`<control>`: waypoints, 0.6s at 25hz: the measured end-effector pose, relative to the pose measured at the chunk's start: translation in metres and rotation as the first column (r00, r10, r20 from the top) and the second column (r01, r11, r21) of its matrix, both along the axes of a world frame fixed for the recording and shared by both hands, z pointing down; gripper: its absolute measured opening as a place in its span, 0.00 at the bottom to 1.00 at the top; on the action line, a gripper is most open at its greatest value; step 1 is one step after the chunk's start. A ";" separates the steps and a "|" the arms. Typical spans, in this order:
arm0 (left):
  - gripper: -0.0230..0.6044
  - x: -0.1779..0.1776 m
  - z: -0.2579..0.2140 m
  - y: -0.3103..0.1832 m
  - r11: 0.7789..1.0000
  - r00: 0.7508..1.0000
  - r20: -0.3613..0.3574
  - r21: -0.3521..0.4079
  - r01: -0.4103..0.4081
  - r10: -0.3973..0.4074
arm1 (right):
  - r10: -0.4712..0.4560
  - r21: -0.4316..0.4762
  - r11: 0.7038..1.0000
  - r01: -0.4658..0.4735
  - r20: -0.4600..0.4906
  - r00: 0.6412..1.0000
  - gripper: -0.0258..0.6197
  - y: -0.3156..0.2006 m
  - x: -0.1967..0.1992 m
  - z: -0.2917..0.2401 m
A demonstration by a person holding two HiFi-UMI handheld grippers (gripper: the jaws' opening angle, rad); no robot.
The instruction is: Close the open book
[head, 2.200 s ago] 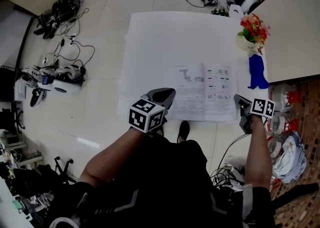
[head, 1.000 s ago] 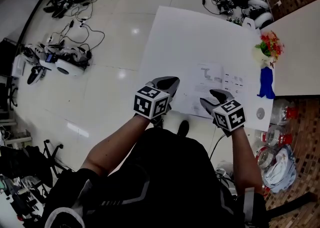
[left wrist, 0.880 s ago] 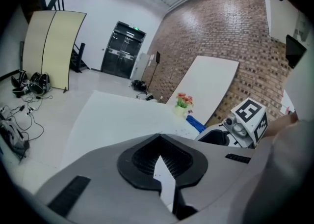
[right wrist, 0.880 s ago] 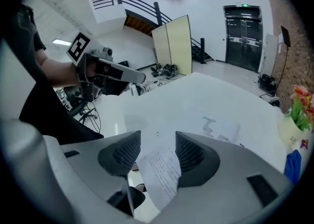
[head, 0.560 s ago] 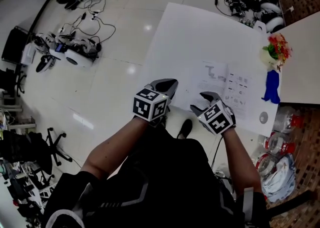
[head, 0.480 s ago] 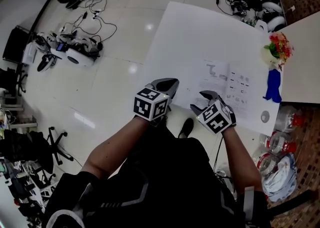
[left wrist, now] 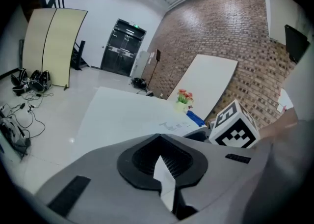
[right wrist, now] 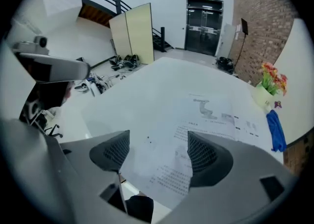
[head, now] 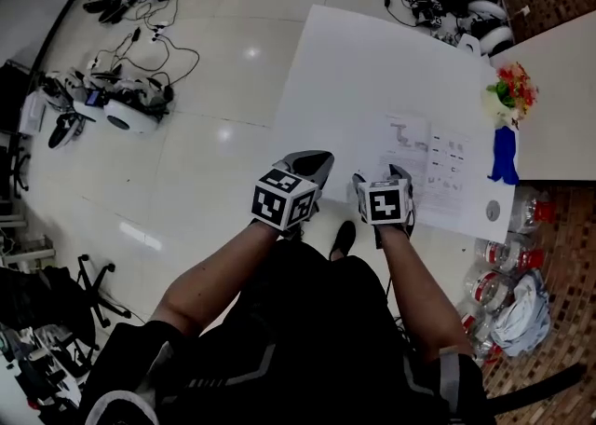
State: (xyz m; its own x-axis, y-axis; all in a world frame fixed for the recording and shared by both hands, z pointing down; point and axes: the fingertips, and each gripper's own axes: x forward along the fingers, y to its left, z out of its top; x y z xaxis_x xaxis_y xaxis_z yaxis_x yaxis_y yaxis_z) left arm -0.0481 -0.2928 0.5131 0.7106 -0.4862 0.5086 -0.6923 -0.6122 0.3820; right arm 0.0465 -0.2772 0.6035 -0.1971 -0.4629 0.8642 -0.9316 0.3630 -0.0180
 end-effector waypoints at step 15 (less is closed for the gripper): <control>0.03 -0.046 0.019 -0.014 0.997 0.996 -0.049 -0.024 -0.078 0.076 | 0.180 -0.171 0.968 -0.184 -0.041 0.983 0.47 -0.010 0.019 0.050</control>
State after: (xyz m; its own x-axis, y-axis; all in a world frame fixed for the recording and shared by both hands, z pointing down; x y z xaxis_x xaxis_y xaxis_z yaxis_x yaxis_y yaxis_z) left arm -0.0940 -0.3070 0.5323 0.7694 -0.4160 0.4847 -0.6239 -0.6523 0.4305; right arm 0.0656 -0.2872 0.6531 -0.1010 -0.3317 0.9379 -0.9826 0.1808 -0.0419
